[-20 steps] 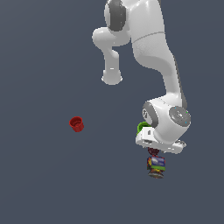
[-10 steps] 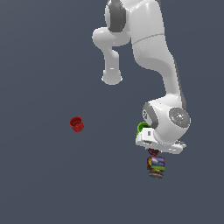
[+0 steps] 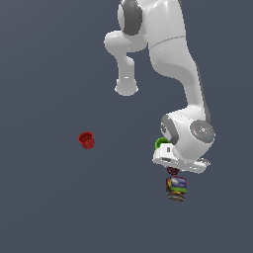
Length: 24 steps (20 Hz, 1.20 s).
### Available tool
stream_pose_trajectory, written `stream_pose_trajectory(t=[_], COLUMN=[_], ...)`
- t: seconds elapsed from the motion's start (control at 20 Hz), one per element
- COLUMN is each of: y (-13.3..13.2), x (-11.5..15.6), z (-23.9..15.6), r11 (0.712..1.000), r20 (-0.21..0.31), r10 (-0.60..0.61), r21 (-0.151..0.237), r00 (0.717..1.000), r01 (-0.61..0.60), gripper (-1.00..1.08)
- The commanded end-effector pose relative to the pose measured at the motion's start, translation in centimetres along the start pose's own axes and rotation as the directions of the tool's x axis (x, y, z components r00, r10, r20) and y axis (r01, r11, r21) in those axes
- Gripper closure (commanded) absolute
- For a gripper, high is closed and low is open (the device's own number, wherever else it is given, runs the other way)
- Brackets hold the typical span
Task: Pick up a designated object from a clutter of objects.
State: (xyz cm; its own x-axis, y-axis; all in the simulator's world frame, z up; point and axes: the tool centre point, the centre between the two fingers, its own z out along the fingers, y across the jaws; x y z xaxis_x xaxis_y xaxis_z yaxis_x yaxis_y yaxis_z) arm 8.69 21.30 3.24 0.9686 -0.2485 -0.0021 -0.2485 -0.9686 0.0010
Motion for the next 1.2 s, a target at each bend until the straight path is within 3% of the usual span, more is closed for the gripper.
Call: stream_pose_trajectory(t=[0.0,0.5,1.15], y=[0.2,2.7,8.5], x=[0.0,-0.7,-2.2], z=[-0.7,-6.1,-19.1], r11=[1.0,1.0,1.0], r20=[-0.002,-0.002,-0.002], r10=[0.0,0.0,0.0], r21=[0.001,0.001,0.001], r00=[1.0,1.0,1.0], r01=[0.0,0.0,0.0], gripper=[1.08,1.08,1.08])
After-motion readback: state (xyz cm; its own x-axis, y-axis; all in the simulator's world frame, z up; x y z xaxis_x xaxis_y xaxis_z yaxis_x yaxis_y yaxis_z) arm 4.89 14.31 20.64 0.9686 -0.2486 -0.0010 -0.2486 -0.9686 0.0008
